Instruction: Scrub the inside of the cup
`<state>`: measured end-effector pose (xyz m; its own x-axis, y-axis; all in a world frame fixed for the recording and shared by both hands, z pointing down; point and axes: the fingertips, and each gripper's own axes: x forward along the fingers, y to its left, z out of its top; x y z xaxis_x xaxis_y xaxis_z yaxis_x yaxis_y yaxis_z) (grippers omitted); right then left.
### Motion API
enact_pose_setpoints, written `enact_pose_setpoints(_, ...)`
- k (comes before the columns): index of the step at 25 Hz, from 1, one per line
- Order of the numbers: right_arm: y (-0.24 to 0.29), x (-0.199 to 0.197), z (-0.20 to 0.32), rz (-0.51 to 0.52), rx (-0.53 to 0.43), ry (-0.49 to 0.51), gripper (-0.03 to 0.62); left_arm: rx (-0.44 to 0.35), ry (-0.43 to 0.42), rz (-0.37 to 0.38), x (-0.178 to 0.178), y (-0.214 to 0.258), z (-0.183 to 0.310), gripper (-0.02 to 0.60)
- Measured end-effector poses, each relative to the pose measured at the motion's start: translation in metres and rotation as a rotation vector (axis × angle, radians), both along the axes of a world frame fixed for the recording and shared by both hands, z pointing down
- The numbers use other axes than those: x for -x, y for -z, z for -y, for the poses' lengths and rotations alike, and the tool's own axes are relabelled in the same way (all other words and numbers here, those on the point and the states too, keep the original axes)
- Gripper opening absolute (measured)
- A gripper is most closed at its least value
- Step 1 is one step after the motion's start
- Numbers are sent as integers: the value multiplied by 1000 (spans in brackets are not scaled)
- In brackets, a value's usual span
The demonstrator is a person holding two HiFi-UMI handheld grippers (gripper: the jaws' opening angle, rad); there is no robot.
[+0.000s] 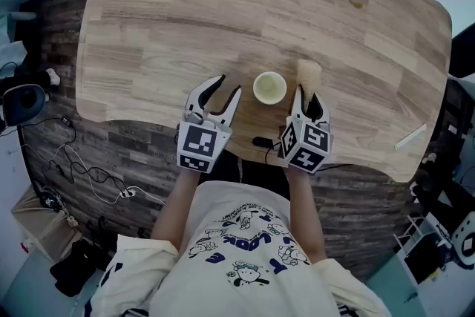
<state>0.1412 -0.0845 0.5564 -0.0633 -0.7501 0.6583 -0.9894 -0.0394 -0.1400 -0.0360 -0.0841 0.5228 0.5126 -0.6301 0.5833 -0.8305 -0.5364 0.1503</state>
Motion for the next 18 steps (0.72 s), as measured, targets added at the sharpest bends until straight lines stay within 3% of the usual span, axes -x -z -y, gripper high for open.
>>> enact_pose_setpoints(4,-1,1,1,-2,4,3,101,40,-83,-39,-10,-10,-7,183)
enact_pose_setpoints(10,0,6,2,-4,3,24,100,83,-178,-26,-18,-24,-19,234)
enact_pose_setpoints(18,-2,10,2,-2,6,43,100,82,-379,-12,-50,-30,-35,314)
